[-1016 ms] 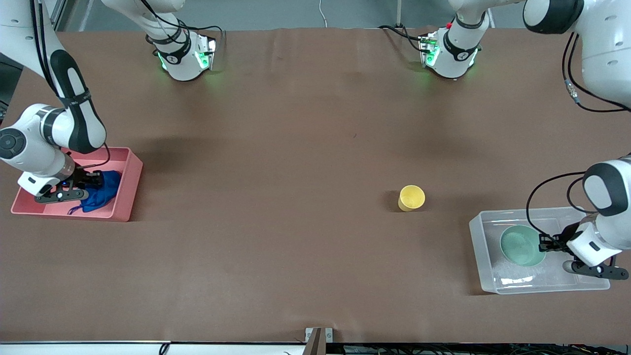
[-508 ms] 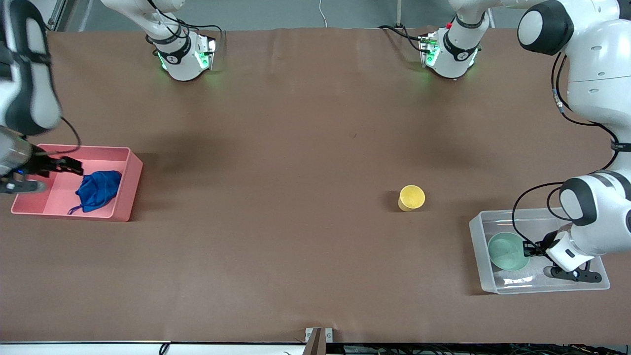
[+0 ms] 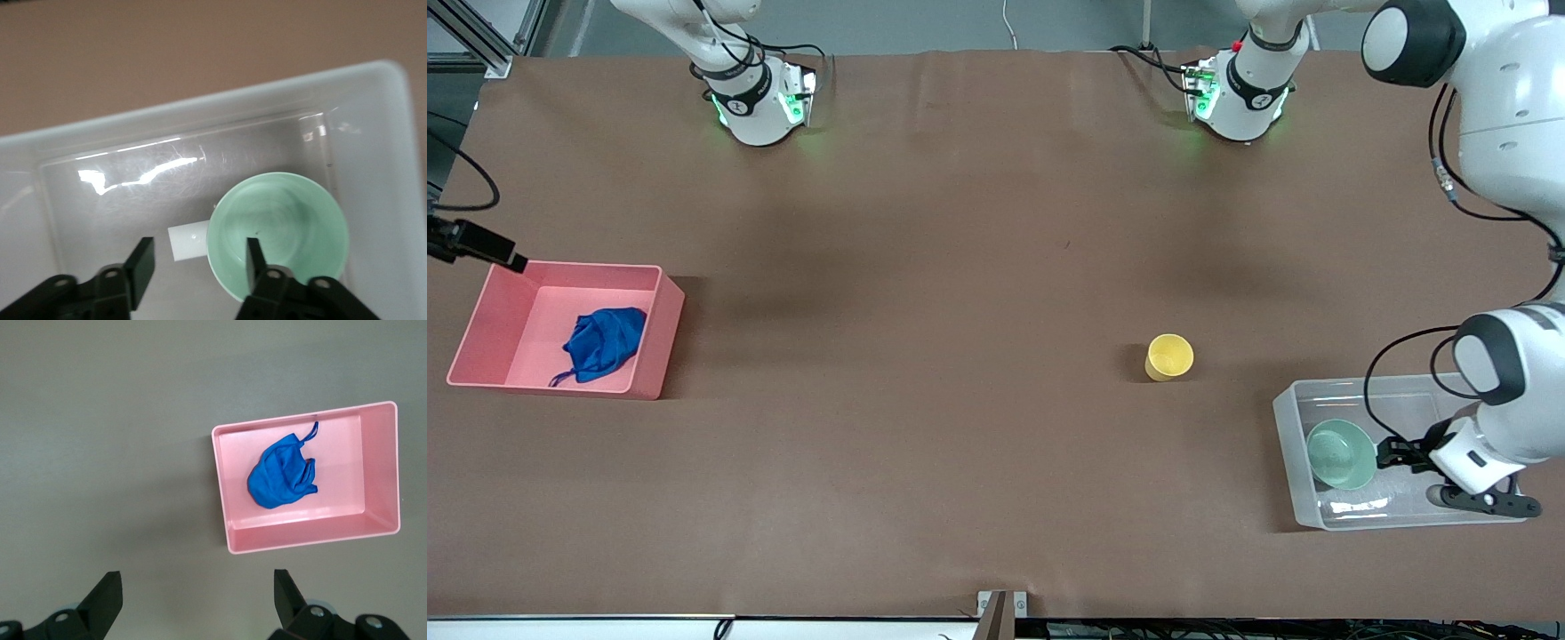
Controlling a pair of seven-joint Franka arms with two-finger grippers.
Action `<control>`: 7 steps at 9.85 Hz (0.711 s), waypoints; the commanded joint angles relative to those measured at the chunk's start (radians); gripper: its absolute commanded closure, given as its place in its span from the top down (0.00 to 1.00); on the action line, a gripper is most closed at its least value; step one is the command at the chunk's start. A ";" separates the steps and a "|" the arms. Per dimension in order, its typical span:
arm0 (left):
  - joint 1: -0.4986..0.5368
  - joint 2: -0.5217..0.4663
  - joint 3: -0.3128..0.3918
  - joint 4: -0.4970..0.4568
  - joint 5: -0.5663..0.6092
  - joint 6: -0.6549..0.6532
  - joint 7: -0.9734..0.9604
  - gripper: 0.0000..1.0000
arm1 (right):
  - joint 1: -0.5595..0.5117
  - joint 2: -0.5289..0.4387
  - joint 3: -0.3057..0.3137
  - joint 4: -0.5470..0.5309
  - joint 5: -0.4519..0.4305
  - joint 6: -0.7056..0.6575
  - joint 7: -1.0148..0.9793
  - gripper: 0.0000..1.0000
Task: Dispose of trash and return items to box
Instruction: 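Release the cloth in the bin while the left gripper releases the bowl, then move the left gripper to the yellow cup and grasp it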
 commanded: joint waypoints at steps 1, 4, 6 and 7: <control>-0.035 -0.171 0.000 -0.111 0.023 -0.094 -0.032 0.83 | -0.025 -0.026 0.020 0.112 0.011 -0.105 0.016 1.00; -0.099 -0.441 -0.028 -0.383 0.023 -0.100 -0.161 0.85 | -0.033 -0.006 0.032 0.176 -0.037 -0.110 -0.046 1.00; -0.096 -0.558 -0.096 -0.531 0.022 -0.100 -0.229 0.85 | -0.030 -0.006 0.032 0.171 -0.035 -0.134 -0.069 1.00; -0.096 -0.592 -0.125 -0.589 0.020 -0.090 -0.259 0.85 | -0.027 -0.007 0.031 0.171 -0.037 -0.139 -0.070 1.00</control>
